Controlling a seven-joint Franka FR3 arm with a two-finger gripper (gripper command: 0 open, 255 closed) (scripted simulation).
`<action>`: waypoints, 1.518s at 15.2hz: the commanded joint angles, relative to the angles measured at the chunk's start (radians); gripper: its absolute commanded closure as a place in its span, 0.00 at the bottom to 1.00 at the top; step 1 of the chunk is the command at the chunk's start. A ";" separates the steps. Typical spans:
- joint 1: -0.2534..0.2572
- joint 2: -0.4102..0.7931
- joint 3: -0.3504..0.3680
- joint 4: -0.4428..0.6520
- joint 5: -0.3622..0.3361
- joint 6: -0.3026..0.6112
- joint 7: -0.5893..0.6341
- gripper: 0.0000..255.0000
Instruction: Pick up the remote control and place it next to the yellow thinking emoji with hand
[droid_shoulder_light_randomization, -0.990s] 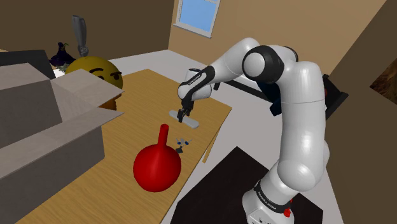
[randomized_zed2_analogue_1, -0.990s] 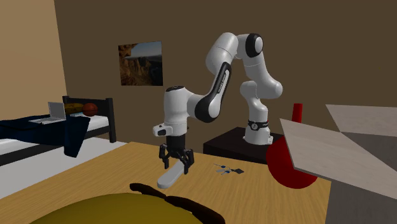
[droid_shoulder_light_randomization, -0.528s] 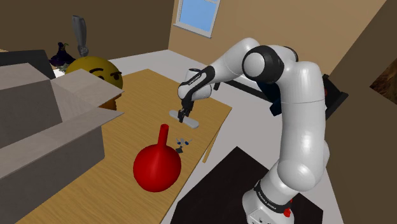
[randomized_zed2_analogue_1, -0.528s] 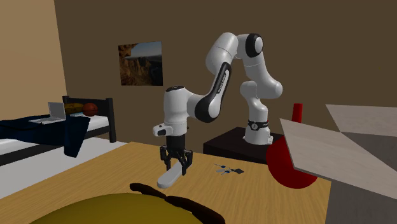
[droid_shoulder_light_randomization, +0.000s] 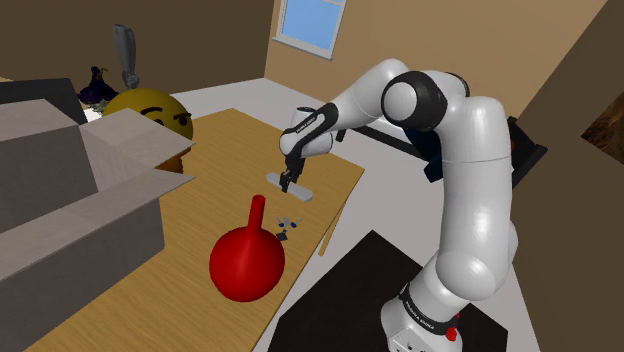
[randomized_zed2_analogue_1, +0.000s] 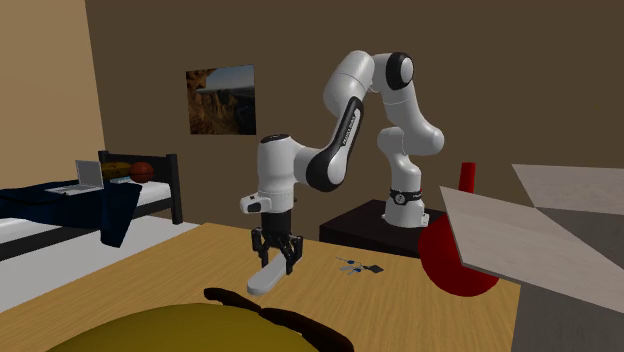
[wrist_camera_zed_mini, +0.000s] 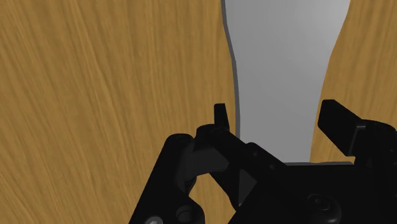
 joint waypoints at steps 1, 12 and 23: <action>0.002 -0.017 -0.002 -0.003 -0.002 -0.013 0.001 1.00; 0.011 -0.129 -0.014 -0.008 -0.018 -0.120 0.009 1.00; 0.017 -0.224 -0.022 0.014 -0.033 -0.237 0.017 1.00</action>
